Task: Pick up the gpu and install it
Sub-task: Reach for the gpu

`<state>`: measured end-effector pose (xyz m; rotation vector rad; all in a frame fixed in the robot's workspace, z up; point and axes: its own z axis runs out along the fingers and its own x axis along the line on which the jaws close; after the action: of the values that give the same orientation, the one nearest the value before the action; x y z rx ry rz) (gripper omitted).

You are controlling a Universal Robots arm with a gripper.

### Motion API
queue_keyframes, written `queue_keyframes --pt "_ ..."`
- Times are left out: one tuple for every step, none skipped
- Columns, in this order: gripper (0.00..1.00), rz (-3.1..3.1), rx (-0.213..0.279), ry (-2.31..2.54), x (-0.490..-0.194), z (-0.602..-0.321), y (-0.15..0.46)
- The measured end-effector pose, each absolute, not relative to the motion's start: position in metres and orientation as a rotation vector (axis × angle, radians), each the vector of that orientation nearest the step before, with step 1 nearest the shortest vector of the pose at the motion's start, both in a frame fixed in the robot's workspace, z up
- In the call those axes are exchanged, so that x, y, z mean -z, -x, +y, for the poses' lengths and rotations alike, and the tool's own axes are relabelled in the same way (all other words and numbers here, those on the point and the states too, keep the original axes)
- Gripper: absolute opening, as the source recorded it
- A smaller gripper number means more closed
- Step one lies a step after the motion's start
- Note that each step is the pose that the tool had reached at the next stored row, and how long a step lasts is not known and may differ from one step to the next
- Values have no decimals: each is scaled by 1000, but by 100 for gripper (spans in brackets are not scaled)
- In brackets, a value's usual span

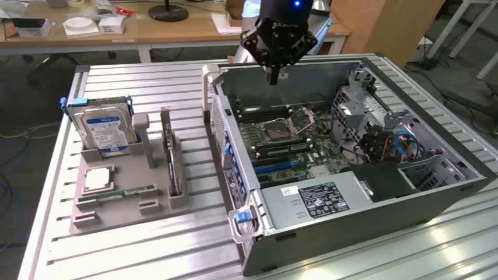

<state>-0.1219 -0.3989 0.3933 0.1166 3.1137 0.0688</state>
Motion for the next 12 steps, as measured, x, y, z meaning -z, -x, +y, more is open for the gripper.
queue_keyframes --pt "10 3114 -69 -117 -393 -399 122" --pt "10 3114 -69 -117 -393 -399 122" --pt "10 3114 -69 -117 -393 -399 122" --pt "10 3114 -69 -117 -393 -399 122" --pt "10 3114 -69 -117 -393 -399 122" --pt "10 3114 -69 -117 -393 -399 122" --pt "10 3114 -69 -117 -393 -399 123" --pt "10 3114 -69 -117 -393 -399 125" --pt "10 3114 -69 -117 -393 -399 128" --pt "10 3114 -69 -117 -393 -399 131" --pt "10 3114 -69 -117 -393 -399 136" --pt "10 3114 -69 -116 -393 -399 140"
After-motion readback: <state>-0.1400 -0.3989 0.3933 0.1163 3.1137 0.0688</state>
